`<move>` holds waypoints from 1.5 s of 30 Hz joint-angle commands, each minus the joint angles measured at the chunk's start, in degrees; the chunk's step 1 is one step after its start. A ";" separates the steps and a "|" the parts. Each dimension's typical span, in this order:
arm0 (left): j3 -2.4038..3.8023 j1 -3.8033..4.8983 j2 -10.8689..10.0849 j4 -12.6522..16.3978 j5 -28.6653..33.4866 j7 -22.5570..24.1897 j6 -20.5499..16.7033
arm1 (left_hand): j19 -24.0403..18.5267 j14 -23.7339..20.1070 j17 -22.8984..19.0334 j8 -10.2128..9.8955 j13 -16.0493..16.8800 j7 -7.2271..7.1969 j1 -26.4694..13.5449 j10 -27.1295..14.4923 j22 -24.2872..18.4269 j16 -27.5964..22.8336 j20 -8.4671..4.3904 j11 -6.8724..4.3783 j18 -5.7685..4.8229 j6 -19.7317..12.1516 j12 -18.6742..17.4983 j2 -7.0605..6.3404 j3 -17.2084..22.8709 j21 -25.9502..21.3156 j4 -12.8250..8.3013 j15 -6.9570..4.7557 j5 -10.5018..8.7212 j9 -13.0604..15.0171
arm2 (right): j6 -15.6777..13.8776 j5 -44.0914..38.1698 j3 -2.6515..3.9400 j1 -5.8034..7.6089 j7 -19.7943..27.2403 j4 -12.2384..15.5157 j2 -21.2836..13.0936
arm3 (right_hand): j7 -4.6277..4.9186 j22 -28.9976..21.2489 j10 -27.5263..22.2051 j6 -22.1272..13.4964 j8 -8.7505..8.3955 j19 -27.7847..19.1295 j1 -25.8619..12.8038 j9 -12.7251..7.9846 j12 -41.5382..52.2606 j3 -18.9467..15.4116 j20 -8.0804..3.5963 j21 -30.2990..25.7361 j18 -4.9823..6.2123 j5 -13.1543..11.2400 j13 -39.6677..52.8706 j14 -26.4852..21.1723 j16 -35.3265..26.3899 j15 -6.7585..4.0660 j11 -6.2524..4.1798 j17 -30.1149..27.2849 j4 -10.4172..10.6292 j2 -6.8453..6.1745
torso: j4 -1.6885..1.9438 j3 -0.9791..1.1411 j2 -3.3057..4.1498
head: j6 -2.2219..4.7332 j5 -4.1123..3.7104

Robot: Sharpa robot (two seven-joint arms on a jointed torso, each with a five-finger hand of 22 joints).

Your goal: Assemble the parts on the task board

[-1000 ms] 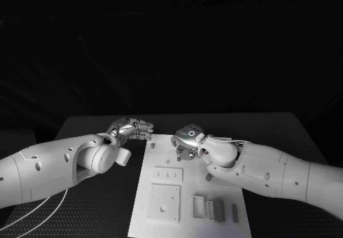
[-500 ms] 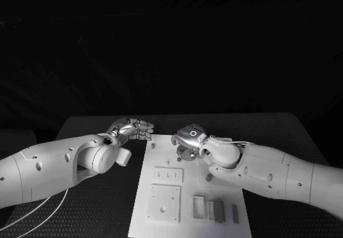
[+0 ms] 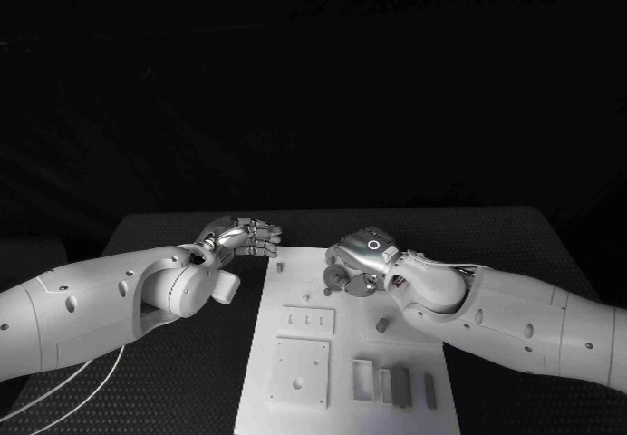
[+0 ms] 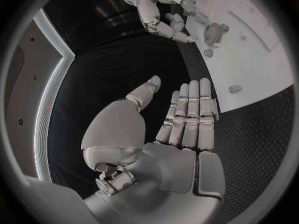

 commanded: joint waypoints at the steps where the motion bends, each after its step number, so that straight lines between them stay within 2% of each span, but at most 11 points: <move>1: 0.06 0.09 -0.06 0.24 0.12 0.51 0.23 | -0.46 0.00 0.08 -0.25 0.05 0.17 -0.11 0.07 0.06 -0.37 0.08 0.34 1.02 -0.40 -0.38 -0.05 -0.18 -0.40 -0.07 0.39 0.20 0.09 | 1.17 1.23 0.00 -0.03 0.45 0.46 -0.73 | 0.40 0.31 -0.44 -0.91 -0.41 -0.04 0.59 -0.11 -0.27 0.09 -0.26 -0.38 1.75 0.22 -0.14 -0.40 -0.16 0.12 0.01 -0.17 0.07 -0.82 | 0.06 0.01 0.05 | 0.22 -0.58; 4: 0.06 0.10 -0.24 0.28 0.12 0.50 0.15 | -0.46 0.01 0.09 -0.25 0.06 0.16 -0.10 0.08 0.07 -0.38 0.08 0.33 1.02 -0.38 -0.38 -0.06 -0.17 -0.40 -0.08 0.39 0.20 0.09 | 1.28 1.30 -0.01 -0.17 0.46 0.44 -1.27 | 0.59 0.35 -0.94 -1.51 -0.74 -0.18 0.81 -0.27 -0.52 -0.16 -0.24 -0.46 1.75 0.21 -0.42 -0.74 -0.21 0.25 0.18 -0.50 0.04 -1.31 | 0.02 0.02 0.07 | 0.25 -0.32; 8: 0.06 0.10 -0.16 0.29 0.12 0.51 0.22 | -0.46 0.02 0.11 -0.24 0.07 0.16 -0.09 0.10 0.07 -0.39 0.08 0.33 1.02 -0.37 -0.38 -0.07 -0.17 -0.40 -0.09 0.39 0.20 0.10 | 1.25 1.30 -0.01 -0.45 0.43 0.28 -1.86 | 0.80 0.38 -1.50 -2.01 -1.02 -0.33 0.89 -0.42 -0.79 -0.40 -0.17 -0.56 1.75 0.21 -0.71 -1.07 -0.24 0.43 0.39 -0.76 0.11 -1.71 | -0.05 0.13 0.04 | 0.03 -0.29; 11: 0.06 0.10 -0.17 0.28 0.12 0.50 0.24 | -0.45 0.02 0.12 -0.24 0.07 0.16 -0.09 0.11 0.08 -0.40 0.08 0.33 1.02 -0.37 -0.39 -0.07 -0.17 -0.41 -0.09 0.39 0.19 0.10 | 1.20 1.49 -0.01 -0.56 0.57 -0.09 -1.74 | 1.02 0.40 -1.91 -2.52 -1.31 -0.44 0.96 -0.58 -0.94 -0.50 -0.10 -0.65 1.75 0.21 -0.88 -1.31 -0.26 0.62 0.59 -0.95 0.27 -1.85 | 0.14 0.00 0.03 | 0.06 -0.35; 20: 0.06 0.10 0.00 0.18 0.12 0.47 0.36 | -0.45 0.03 0.15 -0.25 0.08 0.16 -0.09 0.12 0.09 -0.43 0.08 0.33 1.02 -0.37 -0.41 -0.08 -0.18 -0.42 -0.09 0.39 0.19 0.11 | 1.55 1.82 -0.01 -0.75 0.90 -2.15 -0.16 | 1.68 0.47 -2.85 -4.22 -2.25 -0.76 0.67 -1.25 -1.19 -1.08 0.14 -0.91 1.75 0.21 -1.21 -2.21 -0.32 1.22 1.23 -1.70 0.89 -2.39 | 0.22 0.00 0.05 | -0.05 -0.50; 27: 0.06 0.09 0.03 0.08 0.12 0.43 0.47 | -0.44 0.04 0.17 -0.26 0.08 0.17 -0.11 0.12 0.10 -0.45 0.09 0.33 1.02 -0.38 -0.43 -0.08 -0.19 -0.43 -0.08 0.39 0.19 0.11 | 1.85 2.07 -0.01 -1.15 1.33 -3.65 0.76 | 1.78 0.49 -3.02 -4.48 -2.38 -0.85 0.77 -1.36 -1.19 -1.13 0.18 -0.98 1.75 0.21 -1.23 -2.39 -0.32 1.33 1.33 -1.82 0.93 -2.36 | 0.22 -0.06 0.06 | -0.11 -0.55; 40: 0.06 0.09 -0.04 0.09 0.12 0.37 0.47 | -0.44 0.05 0.22 -0.27 0.09 0.19 -0.15 0.13 0.12 -0.51 0.09 0.34 1.02 -0.39 -0.47 -0.08 -0.20 -0.45 -0.05 0.39 0.20 0.12 | 2.41 2.43 -0.01 -1.54 1.62 -4.37 1.30 | 1.78 0.52 -3.14 -4.17 -2.17 -0.90 0.90 -1.36 -1.11 -1.11 0.23 -1.02 1.75 0.21 -1.23 -2.39 -0.25 1.39 1.35 -1.75 1.11 -2.27 | 0.21 -0.07 0.04 | -0.43 -0.45; 45: 0.06 0.09 0.01 0.08 0.12 0.37 0.51 | -0.44 0.05 0.24 -0.27 0.09 0.19 -0.15 0.13 0.12 -0.52 0.09 0.34 1.02 -0.39 -0.49 -0.07 -0.20 -0.46 -0.05 0.39 0.20 0.13 | 2.39 2.27 -0.01 -1.56 1.57 -4.94 1.56 | 1.54 0.62 -3.10 -3.33 -1.62 -0.83 2.04 -1.22 -0.88 -0.65 0.21 -0.96 1.75 0.22 -1.23 -2.14 -0.03 1.23 1.13 -1.46 0.99 -1.43 | 0.18 -0.06 0.04 | -0.47 -0.44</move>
